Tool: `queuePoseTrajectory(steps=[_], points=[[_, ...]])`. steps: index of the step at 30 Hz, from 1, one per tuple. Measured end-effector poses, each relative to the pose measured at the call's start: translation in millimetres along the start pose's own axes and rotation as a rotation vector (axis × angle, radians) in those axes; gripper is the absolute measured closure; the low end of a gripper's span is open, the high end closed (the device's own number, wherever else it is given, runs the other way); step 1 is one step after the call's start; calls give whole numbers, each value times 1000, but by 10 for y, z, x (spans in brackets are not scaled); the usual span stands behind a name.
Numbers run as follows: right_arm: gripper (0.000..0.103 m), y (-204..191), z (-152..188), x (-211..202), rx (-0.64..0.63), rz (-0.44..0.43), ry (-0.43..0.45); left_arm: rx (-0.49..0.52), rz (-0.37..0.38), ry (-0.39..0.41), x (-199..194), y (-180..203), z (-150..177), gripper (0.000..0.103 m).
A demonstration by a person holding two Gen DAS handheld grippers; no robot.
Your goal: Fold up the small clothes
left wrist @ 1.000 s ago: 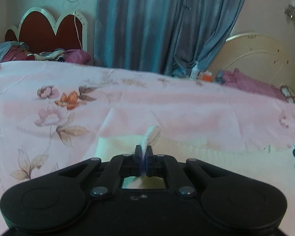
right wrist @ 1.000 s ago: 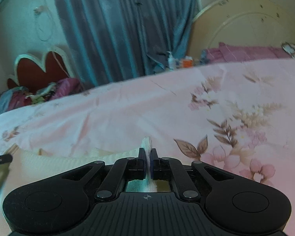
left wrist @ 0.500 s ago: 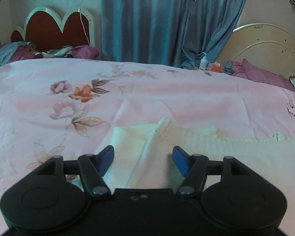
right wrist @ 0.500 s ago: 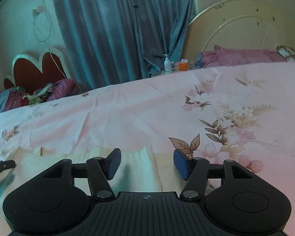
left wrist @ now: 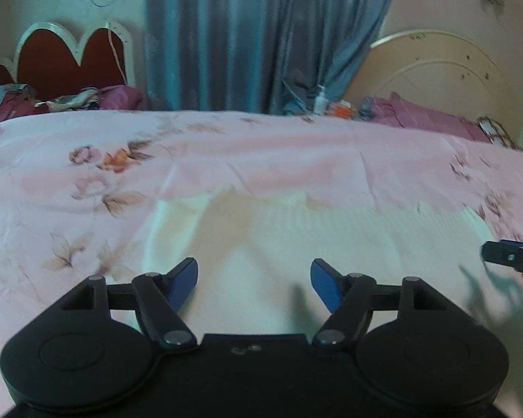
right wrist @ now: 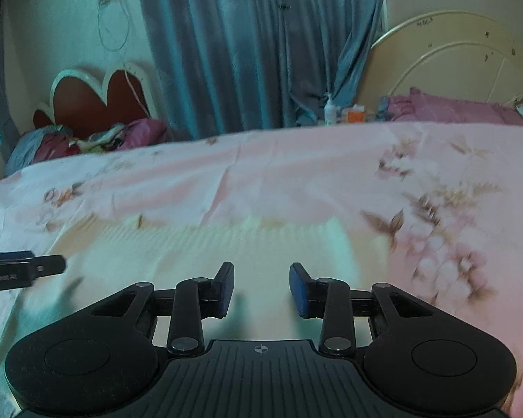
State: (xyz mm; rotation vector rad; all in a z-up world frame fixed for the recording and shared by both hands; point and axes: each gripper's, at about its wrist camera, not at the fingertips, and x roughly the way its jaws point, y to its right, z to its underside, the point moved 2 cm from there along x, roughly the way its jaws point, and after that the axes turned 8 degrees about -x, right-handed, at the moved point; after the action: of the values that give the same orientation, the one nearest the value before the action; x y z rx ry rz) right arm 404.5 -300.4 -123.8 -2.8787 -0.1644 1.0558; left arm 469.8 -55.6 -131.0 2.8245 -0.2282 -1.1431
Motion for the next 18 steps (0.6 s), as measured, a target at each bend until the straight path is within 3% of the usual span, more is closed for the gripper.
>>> queuePoseTrajectory(steps=[5, 10, 15, 18], points=[[67, -129, 152, 8, -22, 17, -34, 45, -16, -19, 117, -15, 164, 33], [67, -39, 377, 44, -45, 111, -76, 84, -43, -2, 148, -170, 275, 29], [67, 147, 469, -24, -2, 188, -61, -2, -38, -16, 148, -438, 279, 25], [67, 95, 470, -22, -17, 210, -76, 13, -48, -18, 122, -428, 277, 26]])
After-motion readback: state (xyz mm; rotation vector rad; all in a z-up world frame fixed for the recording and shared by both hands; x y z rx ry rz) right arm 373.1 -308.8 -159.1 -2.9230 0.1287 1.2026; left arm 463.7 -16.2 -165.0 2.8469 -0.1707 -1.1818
